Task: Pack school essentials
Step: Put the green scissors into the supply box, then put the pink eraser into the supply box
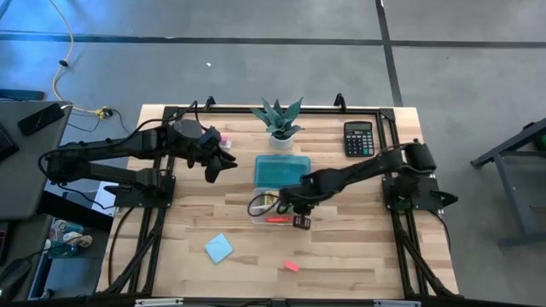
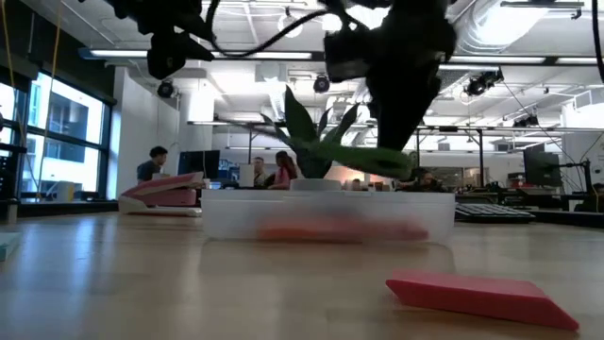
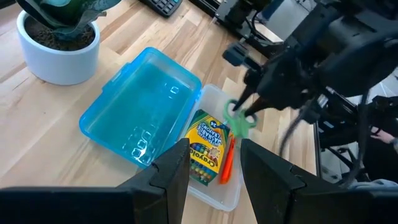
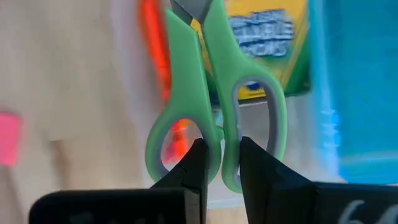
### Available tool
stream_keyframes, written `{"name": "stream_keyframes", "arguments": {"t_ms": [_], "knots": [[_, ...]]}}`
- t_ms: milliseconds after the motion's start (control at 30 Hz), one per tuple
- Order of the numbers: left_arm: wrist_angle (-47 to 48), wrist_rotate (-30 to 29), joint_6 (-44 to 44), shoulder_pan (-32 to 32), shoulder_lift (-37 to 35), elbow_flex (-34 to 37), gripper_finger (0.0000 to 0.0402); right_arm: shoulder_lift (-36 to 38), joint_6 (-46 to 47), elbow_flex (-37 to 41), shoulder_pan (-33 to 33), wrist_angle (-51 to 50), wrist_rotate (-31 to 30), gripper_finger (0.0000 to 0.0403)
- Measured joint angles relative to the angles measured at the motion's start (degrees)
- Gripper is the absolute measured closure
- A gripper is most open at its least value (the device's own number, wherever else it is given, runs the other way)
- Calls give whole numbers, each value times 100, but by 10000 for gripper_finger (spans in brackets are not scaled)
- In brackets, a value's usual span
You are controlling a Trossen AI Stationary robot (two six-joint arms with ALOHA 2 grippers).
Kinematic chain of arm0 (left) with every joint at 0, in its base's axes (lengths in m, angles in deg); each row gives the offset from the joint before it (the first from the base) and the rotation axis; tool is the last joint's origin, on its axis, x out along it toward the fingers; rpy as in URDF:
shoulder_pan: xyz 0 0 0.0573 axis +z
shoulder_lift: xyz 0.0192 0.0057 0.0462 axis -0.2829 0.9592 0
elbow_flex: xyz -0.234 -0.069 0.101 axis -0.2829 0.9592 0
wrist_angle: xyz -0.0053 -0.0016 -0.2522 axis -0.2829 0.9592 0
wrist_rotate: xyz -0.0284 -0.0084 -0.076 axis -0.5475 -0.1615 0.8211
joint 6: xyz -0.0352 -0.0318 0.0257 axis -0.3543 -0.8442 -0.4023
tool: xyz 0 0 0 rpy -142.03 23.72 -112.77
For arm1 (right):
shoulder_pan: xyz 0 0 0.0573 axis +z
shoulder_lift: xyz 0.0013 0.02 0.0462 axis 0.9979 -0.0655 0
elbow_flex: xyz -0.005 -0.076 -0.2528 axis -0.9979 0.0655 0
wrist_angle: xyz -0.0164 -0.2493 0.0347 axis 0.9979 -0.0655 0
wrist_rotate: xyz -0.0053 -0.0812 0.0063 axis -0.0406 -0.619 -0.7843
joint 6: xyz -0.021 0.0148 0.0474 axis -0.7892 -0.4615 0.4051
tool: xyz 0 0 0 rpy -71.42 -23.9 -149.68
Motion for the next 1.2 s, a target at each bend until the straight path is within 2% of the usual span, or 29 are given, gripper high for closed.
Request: {"name": "stream_keyframes", "arguments": {"t_ms": [233, 600, 1000, 1200], "knots": [[0, 11, 87, 0, 0, 0, 271, -341, -22, -197, -385, -696, 154, 361], [139, 11, 116, 0, 0, 0, 271, -346, 3, -193, -551, -817, 388, 358], [151, 8, 238, 0, 0, 0, 271, -342, 64, -193, -574, -899, 387, 278], [174, 20, 240, 0, 0, 0, 271, -339, 305, -193, -574, -905, 409, 264]]}}
